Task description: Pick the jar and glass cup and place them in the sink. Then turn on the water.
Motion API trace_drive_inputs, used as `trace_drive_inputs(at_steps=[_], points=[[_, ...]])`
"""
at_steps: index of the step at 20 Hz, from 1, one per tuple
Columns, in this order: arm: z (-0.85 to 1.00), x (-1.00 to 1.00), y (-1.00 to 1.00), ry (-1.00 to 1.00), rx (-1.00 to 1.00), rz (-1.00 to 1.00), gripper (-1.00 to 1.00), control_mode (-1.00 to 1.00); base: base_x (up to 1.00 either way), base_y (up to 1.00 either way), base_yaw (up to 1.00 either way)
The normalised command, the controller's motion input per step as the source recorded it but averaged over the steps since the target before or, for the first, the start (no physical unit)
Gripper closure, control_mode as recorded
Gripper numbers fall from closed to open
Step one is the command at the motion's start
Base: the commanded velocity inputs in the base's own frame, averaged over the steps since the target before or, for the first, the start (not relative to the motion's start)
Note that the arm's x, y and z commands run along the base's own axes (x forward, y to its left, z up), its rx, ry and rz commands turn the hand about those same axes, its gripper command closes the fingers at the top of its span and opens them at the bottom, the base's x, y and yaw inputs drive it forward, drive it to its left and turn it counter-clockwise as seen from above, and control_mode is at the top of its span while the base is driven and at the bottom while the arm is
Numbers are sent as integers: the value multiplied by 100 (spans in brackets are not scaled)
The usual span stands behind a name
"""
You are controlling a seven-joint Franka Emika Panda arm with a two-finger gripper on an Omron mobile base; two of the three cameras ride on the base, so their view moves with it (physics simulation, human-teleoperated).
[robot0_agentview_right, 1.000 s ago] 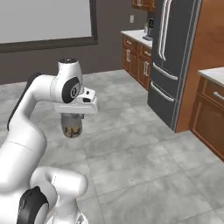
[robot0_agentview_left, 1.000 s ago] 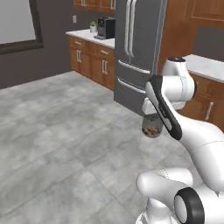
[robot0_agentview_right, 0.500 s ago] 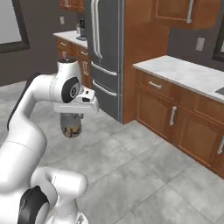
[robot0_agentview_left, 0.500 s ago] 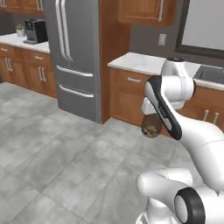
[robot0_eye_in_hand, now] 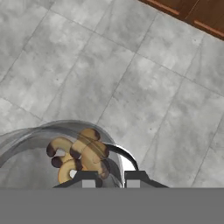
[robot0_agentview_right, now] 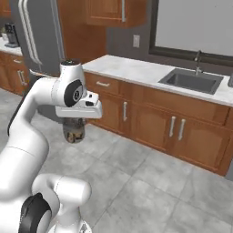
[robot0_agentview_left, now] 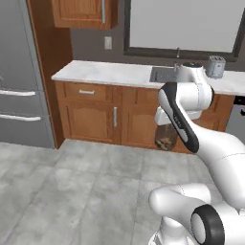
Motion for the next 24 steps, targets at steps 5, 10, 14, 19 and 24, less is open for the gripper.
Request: trace_drive_inputs(at_steps=[5,10,14,19,24], points=[[0,0,0,0,0,0,100,100,26,-13,-53],[0,0,0,0,0,0,100,100,33,-1,-43],[0,0,0,0,0,0,100,100,53,0,-29],[0,0,0,0,0,0,100,100,58,-13,-16],[0,0,0,0,0,0,100,100,57,-32,-2]])
